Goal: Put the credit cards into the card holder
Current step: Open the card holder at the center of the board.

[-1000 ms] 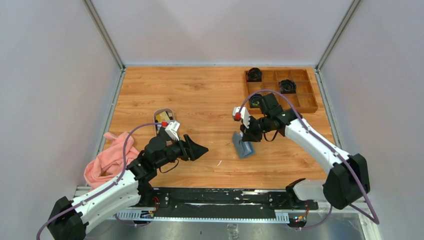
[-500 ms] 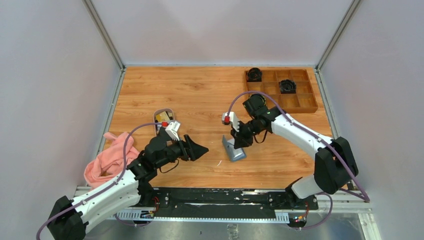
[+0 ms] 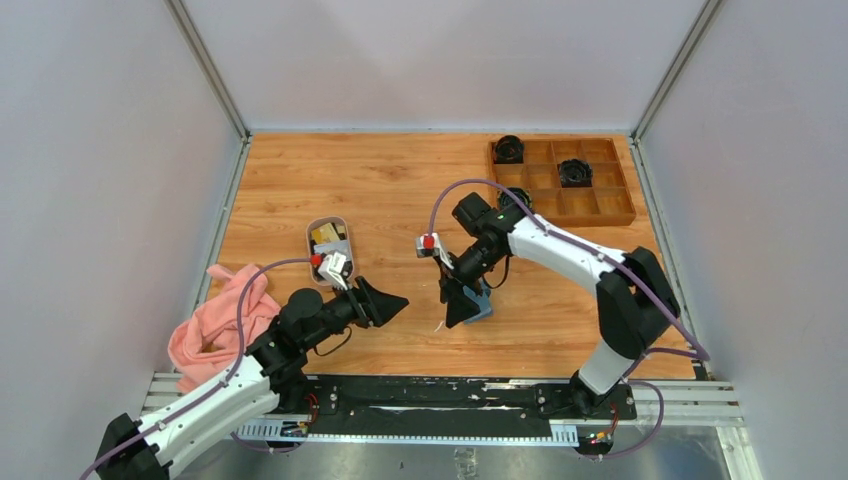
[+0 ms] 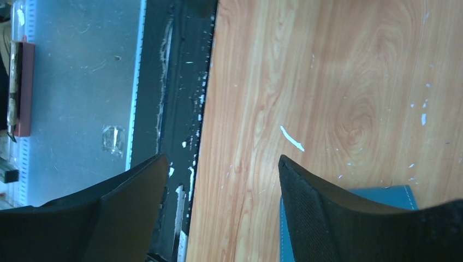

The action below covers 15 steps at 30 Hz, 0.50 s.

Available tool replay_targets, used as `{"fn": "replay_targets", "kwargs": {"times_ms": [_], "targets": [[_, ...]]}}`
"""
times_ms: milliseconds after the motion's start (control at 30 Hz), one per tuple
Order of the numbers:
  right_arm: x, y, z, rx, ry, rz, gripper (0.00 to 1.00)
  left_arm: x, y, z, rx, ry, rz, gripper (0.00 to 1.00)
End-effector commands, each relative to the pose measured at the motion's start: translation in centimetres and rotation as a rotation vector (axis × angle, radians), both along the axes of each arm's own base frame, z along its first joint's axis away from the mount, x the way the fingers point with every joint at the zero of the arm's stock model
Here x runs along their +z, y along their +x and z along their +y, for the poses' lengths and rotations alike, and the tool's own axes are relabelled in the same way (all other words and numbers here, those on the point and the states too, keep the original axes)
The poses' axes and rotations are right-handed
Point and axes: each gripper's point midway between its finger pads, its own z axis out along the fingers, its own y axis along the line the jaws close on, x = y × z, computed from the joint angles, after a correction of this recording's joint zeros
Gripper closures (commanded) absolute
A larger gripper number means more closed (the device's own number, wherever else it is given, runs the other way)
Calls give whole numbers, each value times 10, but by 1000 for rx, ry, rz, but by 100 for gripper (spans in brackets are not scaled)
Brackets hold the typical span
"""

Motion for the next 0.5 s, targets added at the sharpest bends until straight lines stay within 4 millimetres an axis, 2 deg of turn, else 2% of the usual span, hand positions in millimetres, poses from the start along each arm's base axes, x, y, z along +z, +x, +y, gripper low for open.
{"fn": "replay_targets", "kwargs": {"times_ms": [0, 133, 267, 400, 467], "targets": [[43, -18, -20, 76, 114, -75, 22, 5, 6, 0, 28, -1, -13, 25], [58, 6, -48, -33, 138, -174, 22, 1, 6, -9, -5, 43, 17, 25], [61, 47, -83, -246, 112, -204, 24, 1, 2, -28, -28, 114, 0, 25], [57, 84, -112, -448, 63, -224, 24, 5, 0, -50, -22, 203, -24, 23], [51, 93, -121, -502, 33, -225, 24, 12, 3, -63, -2, 285, -38, 20]]}}
